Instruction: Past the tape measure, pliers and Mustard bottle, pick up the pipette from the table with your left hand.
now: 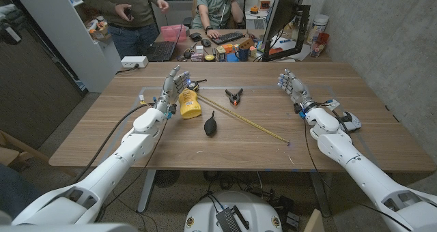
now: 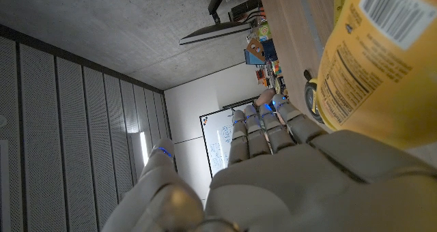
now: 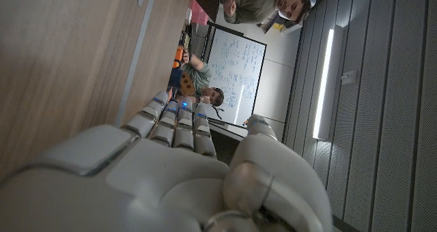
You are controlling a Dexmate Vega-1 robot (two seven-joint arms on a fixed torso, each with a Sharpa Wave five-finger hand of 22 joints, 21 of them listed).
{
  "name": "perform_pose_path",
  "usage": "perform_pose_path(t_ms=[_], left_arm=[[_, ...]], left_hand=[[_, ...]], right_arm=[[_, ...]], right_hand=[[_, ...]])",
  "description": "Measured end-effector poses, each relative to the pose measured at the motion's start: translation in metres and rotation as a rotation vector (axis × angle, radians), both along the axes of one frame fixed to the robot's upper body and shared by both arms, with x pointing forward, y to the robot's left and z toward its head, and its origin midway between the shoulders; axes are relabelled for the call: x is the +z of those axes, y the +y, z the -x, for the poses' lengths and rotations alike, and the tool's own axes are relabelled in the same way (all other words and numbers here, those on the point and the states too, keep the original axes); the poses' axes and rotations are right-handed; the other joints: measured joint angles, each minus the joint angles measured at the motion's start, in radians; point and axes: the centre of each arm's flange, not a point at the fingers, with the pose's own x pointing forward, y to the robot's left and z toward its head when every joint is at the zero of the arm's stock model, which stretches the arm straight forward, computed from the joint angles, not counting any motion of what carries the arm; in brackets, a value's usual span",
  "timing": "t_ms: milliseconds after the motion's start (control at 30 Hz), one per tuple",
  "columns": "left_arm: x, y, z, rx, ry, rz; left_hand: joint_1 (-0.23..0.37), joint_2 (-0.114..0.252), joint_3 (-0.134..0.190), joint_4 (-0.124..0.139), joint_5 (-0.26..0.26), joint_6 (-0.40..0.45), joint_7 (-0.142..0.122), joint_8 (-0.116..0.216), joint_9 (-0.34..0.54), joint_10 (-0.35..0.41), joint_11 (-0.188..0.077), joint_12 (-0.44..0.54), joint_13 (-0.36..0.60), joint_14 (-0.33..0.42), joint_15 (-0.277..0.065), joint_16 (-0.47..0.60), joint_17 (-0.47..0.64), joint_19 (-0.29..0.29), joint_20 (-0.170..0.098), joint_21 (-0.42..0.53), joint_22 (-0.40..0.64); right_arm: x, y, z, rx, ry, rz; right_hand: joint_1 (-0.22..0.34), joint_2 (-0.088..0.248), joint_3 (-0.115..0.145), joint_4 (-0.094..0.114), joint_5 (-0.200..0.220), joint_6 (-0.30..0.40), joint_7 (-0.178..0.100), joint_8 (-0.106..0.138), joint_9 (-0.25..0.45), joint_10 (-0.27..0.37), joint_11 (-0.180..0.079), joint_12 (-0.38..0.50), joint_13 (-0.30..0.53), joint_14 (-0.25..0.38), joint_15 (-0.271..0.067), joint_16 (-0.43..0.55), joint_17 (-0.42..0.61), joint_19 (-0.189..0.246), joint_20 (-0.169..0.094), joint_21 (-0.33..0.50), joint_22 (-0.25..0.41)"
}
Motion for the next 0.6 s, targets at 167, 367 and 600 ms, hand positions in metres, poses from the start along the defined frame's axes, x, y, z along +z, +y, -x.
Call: perform_pose_path(t_ms=[167, 367, 600], left_arm=[[0.004, -0.0035, -0.0025, -0.006, 0.001, -0.006], [0.0048, -0.0055, -0.0038, -0.008, 0.006, -0.007], [0.0041, -0.0065, -0.0036, -0.002, 0.006, -0.016]], left_hand=[[0.0, 0.0, 0.0, 0.0, 0.0, 0.0, 0.0, 0.0, 0.0, 0.0, 0.0, 0.0, 0.001, 0.0, 0.0, 0.0, 0.0, 0.0, 0.0, 0.0, 0.0], [0.0, 0.0, 0.0, 0.0, 0.0, 0.0, 0.0, 0.004, 0.0, 0.001, -0.001, 0.0, 0.001, 0.003, -0.003, 0.0, 0.0, 0.0, 0.0, 0.0, 0.0], [0.011, -0.011, 0.002, -0.006, 0.004, 0.009, -0.01, 0.004, 0.0, 0.007, -0.007, 0.0, -0.002, 0.003, -0.003, 0.0, -0.003, 0.0, 0.0, 0.0, 0.0]], right_arm=[[0.0017, -0.0045, -0.0005, -0.005, -0.003, -0.008], [0.0013, -0.0077, -0.0009, -0.008, -0.003, -0.009], [-0.0006, -0.0076, -0.0013, -0.008, 0.005, 0.001]], right_hand=[[0.004, 0.004, 0.0, 0.0, 0.0, 0.0, 0.0, 0.0, 0.0, 0.0, 0.0, 0.0, 0.0, 0.0, 0.0, 0.0, 0.0, 0.0, 0.0, 0.0, 0.0], [0.004, 0.004, 0.0, 0.0, 0.0, -0.001, 0.0, 0.0, 0.0, 0.0, 0.0, 0.0, 0.0, 0.0, 0.0, 0.0, 0.0, 0.0, 0.0, 0.0, 0.0], [0.004, 0.004, 0.0, 0.0, 0.0, -0.001, 0.0, 0.0, 0.0, 0.0, 0.0, 0.0, 0.0, 0.0, 0.0, 0.0, 0.0, 0.0, 0.0, 0.0, 0.0]])
